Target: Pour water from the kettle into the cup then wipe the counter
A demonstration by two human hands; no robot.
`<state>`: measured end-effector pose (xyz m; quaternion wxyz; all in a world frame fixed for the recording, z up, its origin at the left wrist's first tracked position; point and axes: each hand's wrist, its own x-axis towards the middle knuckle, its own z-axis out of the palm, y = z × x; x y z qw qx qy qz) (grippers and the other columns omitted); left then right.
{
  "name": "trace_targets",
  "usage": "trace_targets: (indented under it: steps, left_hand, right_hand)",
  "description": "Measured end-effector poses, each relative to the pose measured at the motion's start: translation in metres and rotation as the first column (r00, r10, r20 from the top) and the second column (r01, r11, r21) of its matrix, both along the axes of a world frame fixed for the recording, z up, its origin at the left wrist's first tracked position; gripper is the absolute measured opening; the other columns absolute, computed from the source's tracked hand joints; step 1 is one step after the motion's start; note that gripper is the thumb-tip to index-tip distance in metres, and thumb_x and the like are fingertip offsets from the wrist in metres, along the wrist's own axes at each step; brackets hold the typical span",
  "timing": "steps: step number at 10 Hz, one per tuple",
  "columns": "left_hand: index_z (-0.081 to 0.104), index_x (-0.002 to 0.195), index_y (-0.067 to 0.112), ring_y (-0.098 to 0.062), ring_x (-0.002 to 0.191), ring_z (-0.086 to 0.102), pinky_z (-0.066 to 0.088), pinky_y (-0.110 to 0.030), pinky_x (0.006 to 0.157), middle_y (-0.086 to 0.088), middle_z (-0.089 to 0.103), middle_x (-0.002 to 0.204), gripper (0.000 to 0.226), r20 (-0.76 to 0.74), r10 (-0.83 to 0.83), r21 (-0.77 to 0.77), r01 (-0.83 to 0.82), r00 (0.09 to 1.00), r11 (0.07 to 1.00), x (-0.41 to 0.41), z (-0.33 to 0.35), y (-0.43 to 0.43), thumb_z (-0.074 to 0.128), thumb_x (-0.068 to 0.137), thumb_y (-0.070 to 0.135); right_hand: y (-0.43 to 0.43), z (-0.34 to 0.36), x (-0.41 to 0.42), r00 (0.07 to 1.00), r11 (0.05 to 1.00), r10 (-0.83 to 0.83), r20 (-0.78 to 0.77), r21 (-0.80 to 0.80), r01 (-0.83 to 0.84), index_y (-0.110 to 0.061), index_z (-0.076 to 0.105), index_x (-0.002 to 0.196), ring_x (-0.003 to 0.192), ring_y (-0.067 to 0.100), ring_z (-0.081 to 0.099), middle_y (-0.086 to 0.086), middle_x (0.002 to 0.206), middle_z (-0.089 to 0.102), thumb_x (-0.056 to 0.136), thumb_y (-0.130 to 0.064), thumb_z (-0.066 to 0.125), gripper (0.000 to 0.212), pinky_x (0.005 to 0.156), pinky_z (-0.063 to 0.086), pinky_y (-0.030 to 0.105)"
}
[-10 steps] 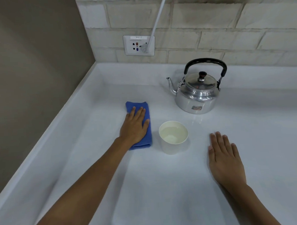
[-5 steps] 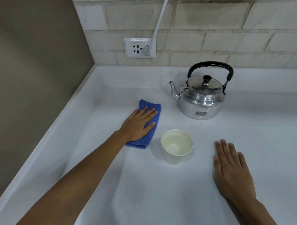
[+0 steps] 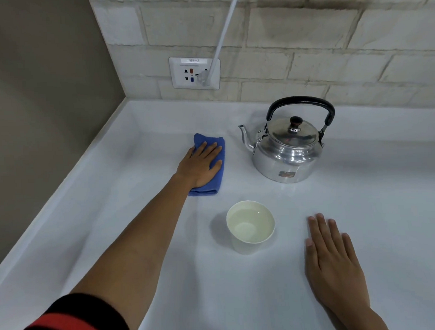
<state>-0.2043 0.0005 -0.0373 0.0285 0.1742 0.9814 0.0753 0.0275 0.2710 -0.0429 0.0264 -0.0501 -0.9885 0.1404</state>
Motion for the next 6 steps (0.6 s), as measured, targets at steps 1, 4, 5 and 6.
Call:
trace_targets:
  steps: [1,4,5,6]
  left_hand:
    - [0.004,0.146,0.023,-0.017,0.143,-0.001,0.004,-0.04,0.118,0.005,0.004,0.157,0.053,-0.002,0.003,0.004,-0.003,1.0,1.0,-0.009,0.001,0.002,0.019,0.098,0.041]
    - [-0.004,0.146,0.022,-0.02,0.143,-0.01,-0.003,-0.044,0.117,0.001,-0.007,0.157,0.056,0.087,0.009,-0.007,-0.009,0.996,1.0,-0.006,0.011,0.002,0.017,0.098,0.043]
    - [-0.004,0.146,0.021,-0.02,0.143,-0.009,-0.003,-0.043,0.117,0.0,-0.006,0.157,0.056,0.006,0.005,0.009,-0.005,1.0,1.0,0.003,0.021,-0.002,0.017,0.098,0.043]
    - [0.001,0.146,0.02,-0.019,0.143,-0.006,-0.002,-0.04,0.117,0.0,-0.003,0.157,0.055,-0.167,0.026,0.029,-0.021,0.986,0.999,0.01,0.045,-0.006,0.019,0.098,0.042]
  right_hand:
    - [0.001,-0.002,0.0,1.0,1.0,-0.007,0.002,0.008,0.007,-0.027,-0.007,0.141,0.141,0.007,-0.01,-0.012,0.152,-0.006,0.083,-0.043,-0.007,0.06,0.118,-0.002,0.033]
    - [0.004,-0.001,0.0,1.0,0.999,0.005,-0.005,0.032,-0.005,-0.024,-0.007,0.141,0.14,0.009,-0.011,-0.008,0.152,-0.007,0.089,-0.04,-0.003,0.055,0.118,-0.002,0.033]
    - [0.006,0.009,-0.006,1.0,0.999,-0.003,0.013,-0.053,0.004,-0.025,-0.001,0.143,0.142,0.009,-0.008,-0.005,0.156,0.001,0.098,-0.031,0.015,0.049,0.118,-0.001,0.035]
    - [0.003,0.041,-0.03,0.994,0.997,-0.009,-0.113,-0.08,0.0,-0.025,0.009,0.145,0.144,0.012,-0.002,-0.002,0.157,0.008,0.097,-0.032,0.021,0.05,0.118,-0.002,0.038]
